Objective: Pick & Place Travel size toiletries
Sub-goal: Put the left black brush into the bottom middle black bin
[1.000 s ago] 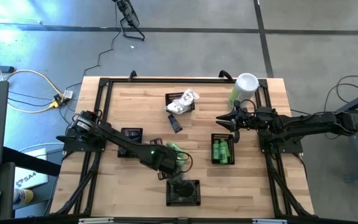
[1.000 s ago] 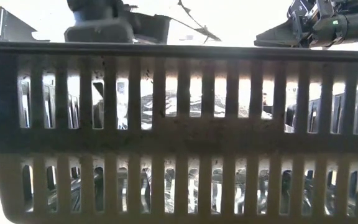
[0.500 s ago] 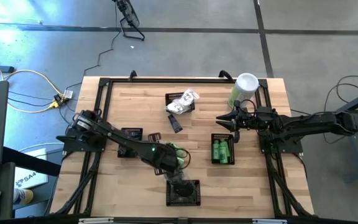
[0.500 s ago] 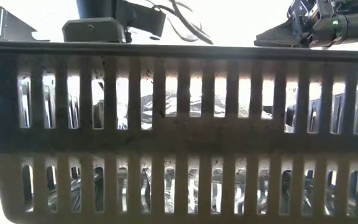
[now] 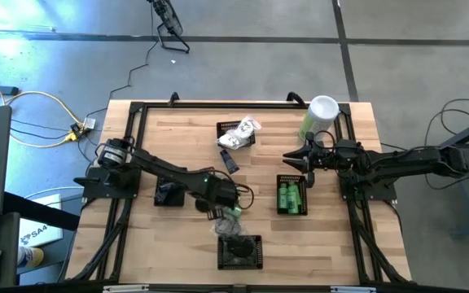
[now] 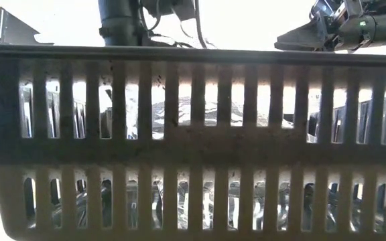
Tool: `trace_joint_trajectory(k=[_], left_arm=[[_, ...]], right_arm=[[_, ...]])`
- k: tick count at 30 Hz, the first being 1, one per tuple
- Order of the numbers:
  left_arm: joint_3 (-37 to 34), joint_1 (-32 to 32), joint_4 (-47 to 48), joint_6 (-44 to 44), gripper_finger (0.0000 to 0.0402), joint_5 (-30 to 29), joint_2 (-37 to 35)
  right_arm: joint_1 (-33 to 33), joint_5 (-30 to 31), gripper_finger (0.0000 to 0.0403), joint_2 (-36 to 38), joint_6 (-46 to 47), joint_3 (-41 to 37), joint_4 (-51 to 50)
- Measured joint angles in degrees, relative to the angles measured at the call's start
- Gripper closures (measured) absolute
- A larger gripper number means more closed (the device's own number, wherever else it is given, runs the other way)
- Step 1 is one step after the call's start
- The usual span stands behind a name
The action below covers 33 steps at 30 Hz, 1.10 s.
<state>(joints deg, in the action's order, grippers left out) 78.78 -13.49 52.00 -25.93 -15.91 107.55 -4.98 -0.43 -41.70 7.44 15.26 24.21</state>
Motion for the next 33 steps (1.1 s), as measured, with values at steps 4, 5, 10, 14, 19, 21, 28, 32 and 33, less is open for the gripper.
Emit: trace_joint_trajectory(k=[4, 5, 10, 14, 19, 21, 28, 32, 33], left_arm=[[-1.72, -0.01, -5.49, 3.71, 0.0401, 4.42, -2.48], [-2.44, -0.01, -6.28, 4.46, 0.0401, 5.32, -3.31], [-7.51, 0.02, -12.03, 6.70, 0.0401, 6.64, -8.80], [-14.62, 0.02, -19.73, 8.34, 0.0401, 6.64, -14.16], [-25.49, 0.04, -31.22, 9.20, 0.0401, 6.11, -21.64], [-29.79, 0.04, -34.47, 9.16, 0.0401, 6.04, -24.64], [-39.97, 0.41, -42.45, 7.19, 0.0401, 6.26, -32.79], [-42.63, 0.36, -45.13, 7.86, 0.0401, 8.06, -36.16], [-43.16, 0.36, -46.00, 8.35, 0.0401, 8.10, -36.62]], right_arm=[[0.01, 0.00, 0.0324, 0.01, -0.02, -0.01, 0.00], [0.00, 0.02, 0.0324, 0.01, 0.05, -0.01, 0.07], [0.00, 0.02, 0.0324, 0.00, 0.24, -0.01, 0.40], [-0.01, 0.02, 0.0324, -0.01, 0.28, 0.01, 1.42], [0.01, 0.13, 0.0324, -1.04, 4.37, 0.01, 5.75], [0.01, 0.13, 0.0324, -2.92, 6.03, 0.05, 9.07], [0.12, -0.68, 0.0324, -13.44, 11.29, 4.34, 10.40], [-0.01, -3.19, 0.0324, -21.28, 12.30, 11.03, 6.80], [-0.01, -3.34, 0.0324, -23.27, 12.28, 13.22, 5.89]])
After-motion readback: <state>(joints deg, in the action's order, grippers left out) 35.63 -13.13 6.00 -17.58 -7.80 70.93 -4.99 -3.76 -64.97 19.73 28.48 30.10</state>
